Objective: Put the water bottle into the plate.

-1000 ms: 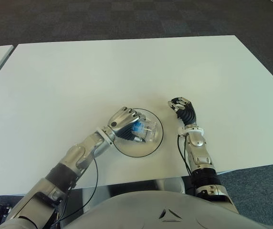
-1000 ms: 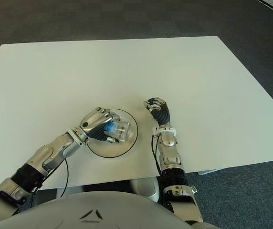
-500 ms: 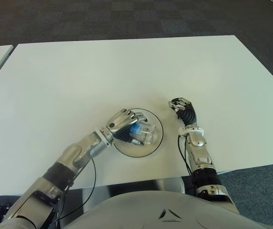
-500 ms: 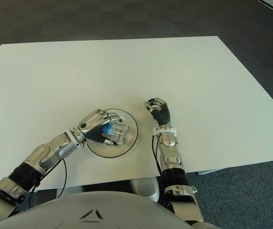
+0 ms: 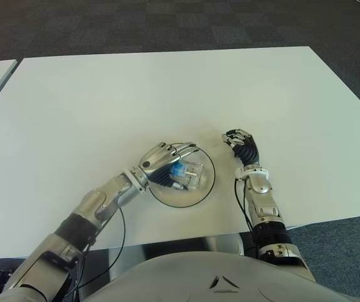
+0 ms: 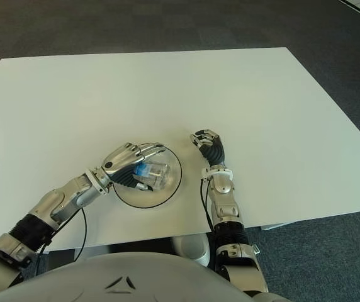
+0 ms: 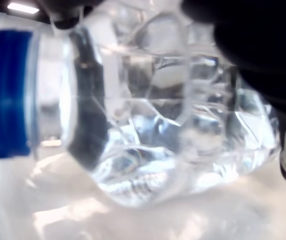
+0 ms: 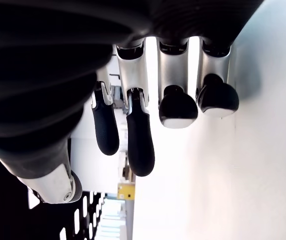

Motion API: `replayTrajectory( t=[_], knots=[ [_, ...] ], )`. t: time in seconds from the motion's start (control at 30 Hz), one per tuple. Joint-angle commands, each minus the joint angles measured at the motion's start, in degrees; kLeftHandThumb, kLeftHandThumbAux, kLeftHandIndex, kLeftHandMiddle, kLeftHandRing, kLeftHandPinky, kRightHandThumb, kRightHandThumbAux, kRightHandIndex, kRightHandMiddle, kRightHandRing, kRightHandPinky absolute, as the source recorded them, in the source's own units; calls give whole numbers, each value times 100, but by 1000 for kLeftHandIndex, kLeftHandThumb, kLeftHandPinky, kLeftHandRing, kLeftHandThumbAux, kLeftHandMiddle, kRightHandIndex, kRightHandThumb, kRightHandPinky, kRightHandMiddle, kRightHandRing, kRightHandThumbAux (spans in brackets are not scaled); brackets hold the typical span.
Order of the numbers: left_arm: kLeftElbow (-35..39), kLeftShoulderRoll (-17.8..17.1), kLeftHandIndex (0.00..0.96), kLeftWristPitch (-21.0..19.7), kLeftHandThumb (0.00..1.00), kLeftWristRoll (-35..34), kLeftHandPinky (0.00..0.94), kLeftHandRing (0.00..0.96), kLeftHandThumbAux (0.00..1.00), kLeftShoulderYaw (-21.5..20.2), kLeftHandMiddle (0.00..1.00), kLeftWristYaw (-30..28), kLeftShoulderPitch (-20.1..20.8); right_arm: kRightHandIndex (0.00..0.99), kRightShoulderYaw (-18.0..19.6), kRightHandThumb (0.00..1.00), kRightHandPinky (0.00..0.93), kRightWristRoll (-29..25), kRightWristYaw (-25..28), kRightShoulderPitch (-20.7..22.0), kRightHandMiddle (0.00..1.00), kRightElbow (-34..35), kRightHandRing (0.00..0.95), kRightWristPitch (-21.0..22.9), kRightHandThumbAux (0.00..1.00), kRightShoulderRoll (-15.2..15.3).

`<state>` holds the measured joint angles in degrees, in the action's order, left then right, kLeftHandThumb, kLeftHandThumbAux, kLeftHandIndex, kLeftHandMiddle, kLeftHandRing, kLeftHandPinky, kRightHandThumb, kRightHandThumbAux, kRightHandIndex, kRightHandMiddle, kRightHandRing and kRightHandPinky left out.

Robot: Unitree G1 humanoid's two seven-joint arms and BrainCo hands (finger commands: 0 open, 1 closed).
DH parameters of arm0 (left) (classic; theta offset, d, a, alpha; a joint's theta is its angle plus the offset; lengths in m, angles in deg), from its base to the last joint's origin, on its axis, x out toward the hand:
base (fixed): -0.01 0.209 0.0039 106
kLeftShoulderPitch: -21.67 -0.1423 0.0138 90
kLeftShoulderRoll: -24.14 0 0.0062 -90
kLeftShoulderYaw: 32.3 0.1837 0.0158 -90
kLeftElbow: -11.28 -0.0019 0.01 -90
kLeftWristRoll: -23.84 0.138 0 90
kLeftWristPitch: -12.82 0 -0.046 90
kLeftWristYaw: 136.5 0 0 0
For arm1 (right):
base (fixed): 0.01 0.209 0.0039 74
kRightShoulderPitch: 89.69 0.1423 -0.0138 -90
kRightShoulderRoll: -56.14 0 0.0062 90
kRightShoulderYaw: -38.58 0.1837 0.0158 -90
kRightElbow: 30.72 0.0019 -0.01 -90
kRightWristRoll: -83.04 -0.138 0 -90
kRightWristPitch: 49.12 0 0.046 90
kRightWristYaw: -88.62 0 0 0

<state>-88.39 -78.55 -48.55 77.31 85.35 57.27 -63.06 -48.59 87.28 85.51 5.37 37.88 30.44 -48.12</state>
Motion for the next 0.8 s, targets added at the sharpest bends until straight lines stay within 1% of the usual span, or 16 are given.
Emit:
replayTrajectory(
  t=[0.03,0.23,0.5,0.8],
  knots=[
    [-25,-65,12,21,0,46,0,2,522,-21,28,75,22,413,-2,844,861,-59,-8,26,592,-84,868,-8,686,-24],
    [-10,-78,1,-27,0,61,0,0,484,-17,2,-5,11,412,2,844,864,-89,19,26,594,-98,871,-59,687,-28],
    [10,-82,0,-14,0,12,0,0,449,-15,0,-84,5,412,18,844,862,-102,11,38,595,-123,869,-41,687,-32],
    [73,-110,0,-44,0,110,0,0,422,-1,0,-68,-2,412,19,844,859,-76,-19,38,597,-110,870,-8,687,-35]
  ],
)
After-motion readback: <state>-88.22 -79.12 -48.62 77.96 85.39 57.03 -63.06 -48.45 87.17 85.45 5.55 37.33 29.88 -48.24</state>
